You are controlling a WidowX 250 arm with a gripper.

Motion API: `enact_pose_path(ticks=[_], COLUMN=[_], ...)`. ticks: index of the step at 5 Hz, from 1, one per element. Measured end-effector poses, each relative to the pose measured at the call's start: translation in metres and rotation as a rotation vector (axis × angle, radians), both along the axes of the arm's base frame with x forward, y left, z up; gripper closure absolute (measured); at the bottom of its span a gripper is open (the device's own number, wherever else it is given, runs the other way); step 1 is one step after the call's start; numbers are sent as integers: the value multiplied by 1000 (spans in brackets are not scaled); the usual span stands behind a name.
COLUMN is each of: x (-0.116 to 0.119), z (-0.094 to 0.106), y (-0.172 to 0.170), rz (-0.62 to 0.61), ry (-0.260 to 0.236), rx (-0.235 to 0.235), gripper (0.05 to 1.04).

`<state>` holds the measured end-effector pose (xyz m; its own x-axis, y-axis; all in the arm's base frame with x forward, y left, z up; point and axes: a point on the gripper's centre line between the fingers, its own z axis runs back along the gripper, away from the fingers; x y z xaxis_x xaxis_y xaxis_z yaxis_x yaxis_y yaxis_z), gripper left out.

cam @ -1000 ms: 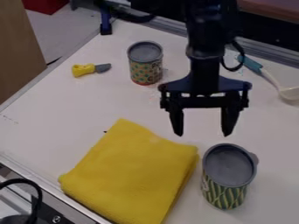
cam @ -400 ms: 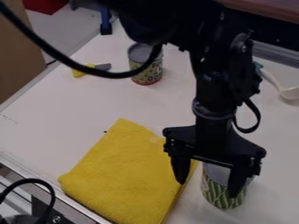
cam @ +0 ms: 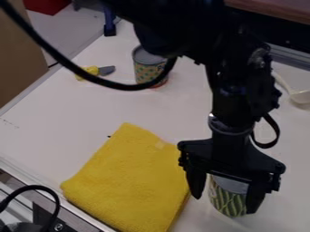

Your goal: Moved the can besides the other can

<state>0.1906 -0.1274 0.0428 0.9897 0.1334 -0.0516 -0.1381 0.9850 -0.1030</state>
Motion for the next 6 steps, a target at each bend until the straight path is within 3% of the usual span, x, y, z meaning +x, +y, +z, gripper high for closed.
enact_pose_path(ticks=[2,3,5,6], x=[0,8,30,40], z=[-15,-24,-30,-32], y=[-12,-13,-16,-16], rz=[-7,24,140,193], ry=[-6,-8,-47,-49], rx=[-8,16,53,48], gripper=[85,85,86,85])
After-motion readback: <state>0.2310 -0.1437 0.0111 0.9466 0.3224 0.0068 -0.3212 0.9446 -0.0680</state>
